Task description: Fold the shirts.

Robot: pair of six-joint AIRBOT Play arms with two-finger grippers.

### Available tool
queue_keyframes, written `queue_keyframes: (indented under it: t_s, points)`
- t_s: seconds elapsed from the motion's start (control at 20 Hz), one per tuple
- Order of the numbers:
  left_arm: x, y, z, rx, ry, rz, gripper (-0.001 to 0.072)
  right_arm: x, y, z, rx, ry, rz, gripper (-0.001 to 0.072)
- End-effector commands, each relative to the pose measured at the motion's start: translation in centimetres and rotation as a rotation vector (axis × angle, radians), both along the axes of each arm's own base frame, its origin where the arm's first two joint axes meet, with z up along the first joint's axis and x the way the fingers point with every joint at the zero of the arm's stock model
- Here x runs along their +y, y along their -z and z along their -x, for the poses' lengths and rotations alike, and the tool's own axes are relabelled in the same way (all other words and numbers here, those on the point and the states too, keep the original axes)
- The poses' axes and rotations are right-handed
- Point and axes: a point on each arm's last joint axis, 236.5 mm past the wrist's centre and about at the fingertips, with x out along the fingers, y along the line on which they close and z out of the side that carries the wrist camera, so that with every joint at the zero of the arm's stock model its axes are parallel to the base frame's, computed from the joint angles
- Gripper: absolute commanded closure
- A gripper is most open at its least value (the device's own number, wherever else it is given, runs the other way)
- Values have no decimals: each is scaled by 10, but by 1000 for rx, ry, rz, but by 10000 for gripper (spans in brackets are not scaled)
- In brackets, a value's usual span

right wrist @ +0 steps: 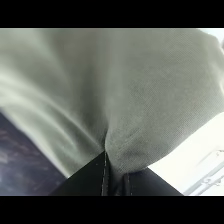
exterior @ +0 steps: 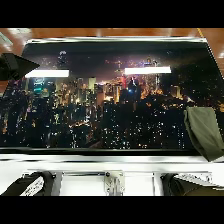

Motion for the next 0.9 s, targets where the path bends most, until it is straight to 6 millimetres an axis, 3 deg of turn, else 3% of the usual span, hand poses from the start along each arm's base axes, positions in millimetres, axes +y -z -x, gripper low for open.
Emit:
queue_keyframes:
  t_s: [0.0, 0.15, 0.2, 0.25, 0.3, 0.4, 0.5, 0.6, 0.7, 0.75, 0.85]
  points:
    - [0, 0, 0, -1, 1, -1, 667, 11, 21, 18, 59, -12, 9, 642]
    - [0, 0, -1, -2, 0, -1, 667, 17, 34, 21, 63, -6, 9, 632]
    - [0, 0, -1, -2, 0, 0, 667, 17, 36, 20, 59, -15, 15, 536]
    - [0, 0, -1, -2, 0, 0, 667, 17, 35, 19, 43, -46, 21, 263]
    - [0, 0, -1, -3, -1, -1, 667, 17, 30, 17, 22, -83, 31, 143]
    - [1, -2, -3, -12, -7, 0, 667, 1, 9, 15, 11, -89, 103, 143]
    - [4, -4, -7, -34, -21, -5, 667, -25, -32, 8, -14, -69, 223, 143]
    - [10, -1, -16, -38, -45, -16, 667, -56, -90, -6, -77, -29, 398, 143]
    - [15, 13, -28, -26, -50, -51, 668, -79, -158, -43, -243, -10, 592, 144]
    - [15, 24, -34, -19, -34, -88, 669, -80, -194, -70, -342, -45, 693, 144]
    - [10, 65, -44, 53, -4, -202, 670, -48, -241, -128, -489, -219, 826, 147]
